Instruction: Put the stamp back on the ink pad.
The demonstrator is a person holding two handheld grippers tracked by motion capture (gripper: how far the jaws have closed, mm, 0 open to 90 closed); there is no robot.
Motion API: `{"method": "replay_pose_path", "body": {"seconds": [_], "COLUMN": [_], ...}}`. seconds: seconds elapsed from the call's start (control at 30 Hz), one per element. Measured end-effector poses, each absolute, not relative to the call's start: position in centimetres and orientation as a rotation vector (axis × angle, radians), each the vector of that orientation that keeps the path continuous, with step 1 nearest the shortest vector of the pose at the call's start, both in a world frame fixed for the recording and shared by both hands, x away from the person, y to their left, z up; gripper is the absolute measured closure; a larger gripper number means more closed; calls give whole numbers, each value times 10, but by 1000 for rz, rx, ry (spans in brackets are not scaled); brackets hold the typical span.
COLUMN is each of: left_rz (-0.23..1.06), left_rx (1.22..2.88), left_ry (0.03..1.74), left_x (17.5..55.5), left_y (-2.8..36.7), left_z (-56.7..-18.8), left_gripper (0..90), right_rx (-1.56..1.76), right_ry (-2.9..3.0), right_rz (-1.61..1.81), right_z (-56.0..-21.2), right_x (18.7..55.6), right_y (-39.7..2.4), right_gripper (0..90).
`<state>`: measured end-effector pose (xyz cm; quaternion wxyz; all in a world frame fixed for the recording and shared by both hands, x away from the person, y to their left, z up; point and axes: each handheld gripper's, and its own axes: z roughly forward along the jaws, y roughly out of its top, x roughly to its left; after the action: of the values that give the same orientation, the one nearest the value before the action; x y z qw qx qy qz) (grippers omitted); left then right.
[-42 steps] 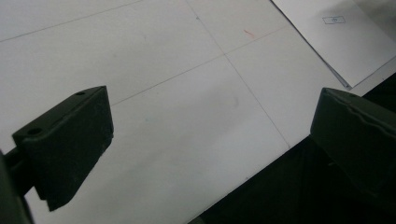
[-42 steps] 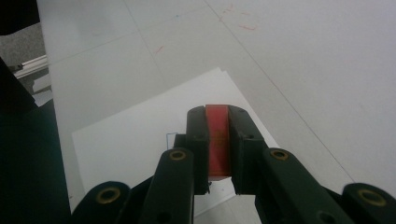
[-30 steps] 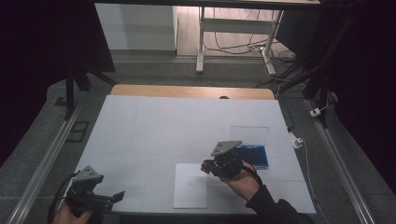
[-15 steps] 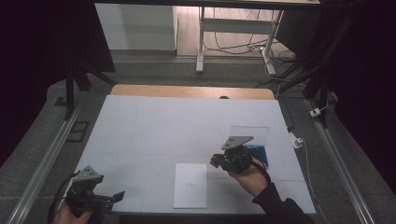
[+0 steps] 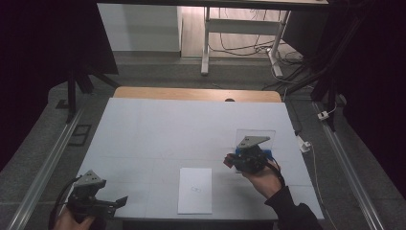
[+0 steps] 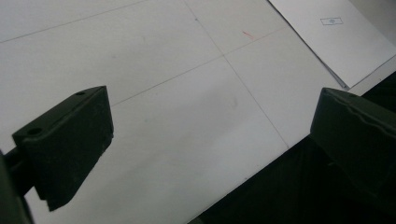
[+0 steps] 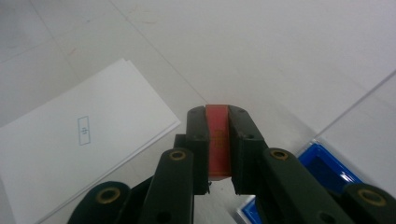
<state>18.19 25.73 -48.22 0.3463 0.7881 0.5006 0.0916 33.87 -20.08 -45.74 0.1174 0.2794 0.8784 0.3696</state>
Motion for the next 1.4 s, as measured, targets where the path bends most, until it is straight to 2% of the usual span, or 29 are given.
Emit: {"method": "replay_pose_path", "body": {"seconds": [1.4], "left_rz": [234], "left_rx": [2047], "left_ry": [1297], "left_x": [182], "left_y": [257], "left_z": [-482], "left_gripper": [0], "right_rx": [1052], "right_ry": [2420], "right_rz": [903], "right_z": [-464], "right_x": [372], "right_y": [-273], "right_gripper": [800]}}
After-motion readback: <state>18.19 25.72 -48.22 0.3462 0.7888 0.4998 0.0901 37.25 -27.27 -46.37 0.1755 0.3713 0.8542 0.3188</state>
